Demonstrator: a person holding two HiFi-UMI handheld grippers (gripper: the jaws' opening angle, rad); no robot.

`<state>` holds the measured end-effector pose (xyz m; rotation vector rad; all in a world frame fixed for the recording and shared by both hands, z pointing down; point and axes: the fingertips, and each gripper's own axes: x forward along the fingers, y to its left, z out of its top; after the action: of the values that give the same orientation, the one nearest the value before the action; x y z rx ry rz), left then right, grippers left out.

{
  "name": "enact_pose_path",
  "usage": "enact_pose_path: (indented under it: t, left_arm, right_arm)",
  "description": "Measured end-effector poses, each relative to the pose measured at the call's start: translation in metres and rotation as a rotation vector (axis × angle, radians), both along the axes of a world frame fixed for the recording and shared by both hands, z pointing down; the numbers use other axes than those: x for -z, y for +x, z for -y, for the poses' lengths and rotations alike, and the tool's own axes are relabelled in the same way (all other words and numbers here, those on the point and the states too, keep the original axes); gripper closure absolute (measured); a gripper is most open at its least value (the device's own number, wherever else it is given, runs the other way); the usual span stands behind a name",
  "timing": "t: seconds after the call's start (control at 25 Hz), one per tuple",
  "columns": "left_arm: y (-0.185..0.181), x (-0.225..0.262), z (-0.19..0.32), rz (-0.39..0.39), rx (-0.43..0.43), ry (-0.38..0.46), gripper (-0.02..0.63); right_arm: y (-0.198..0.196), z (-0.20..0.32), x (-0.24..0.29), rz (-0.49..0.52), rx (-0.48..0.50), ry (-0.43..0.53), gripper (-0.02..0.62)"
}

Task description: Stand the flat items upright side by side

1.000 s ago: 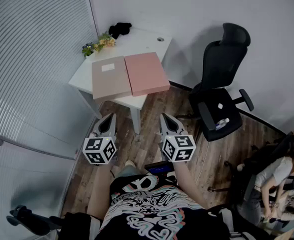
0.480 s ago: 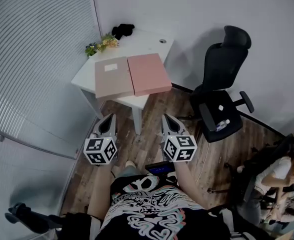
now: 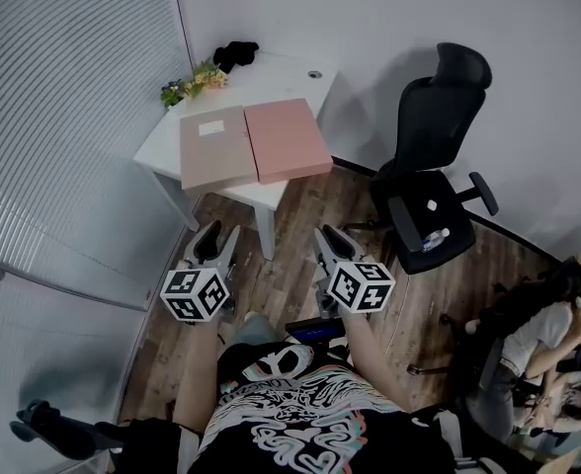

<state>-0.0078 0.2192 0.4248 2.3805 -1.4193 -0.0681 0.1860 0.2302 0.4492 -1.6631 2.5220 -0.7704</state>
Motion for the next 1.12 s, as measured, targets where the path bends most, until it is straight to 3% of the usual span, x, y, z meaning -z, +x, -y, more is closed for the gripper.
enact_pose_path:
  t: [0.12,0.44,0.8,1.12]
  left_arm:
    - [0.004,-0.007,0.000,0.024,-0.005,-0.018,0.413]
    - [0.009,-0.024,0.032,0.058,-0.001,-0.038,0.413]
    - [0.025,-0.051,0.124,0.080,-0.036,-0.106,0.413]
    - [0.044,-0.070,0.204,0.087,-0.147,-0.134,0.413]
  right_arm:
    - [0.003,-0.001,-0.006,0.051,0.011,-0.024,0.467]
    - [0.004,0.030,-0.030,0.059,0.035,-0.072,0.430]
    - [0.024,0.111,-0.058,0.041,0.006,-0.154,0.412]
    - [0.042,0.172,-0.079,0.033,-0.064,-0.226,0.397]
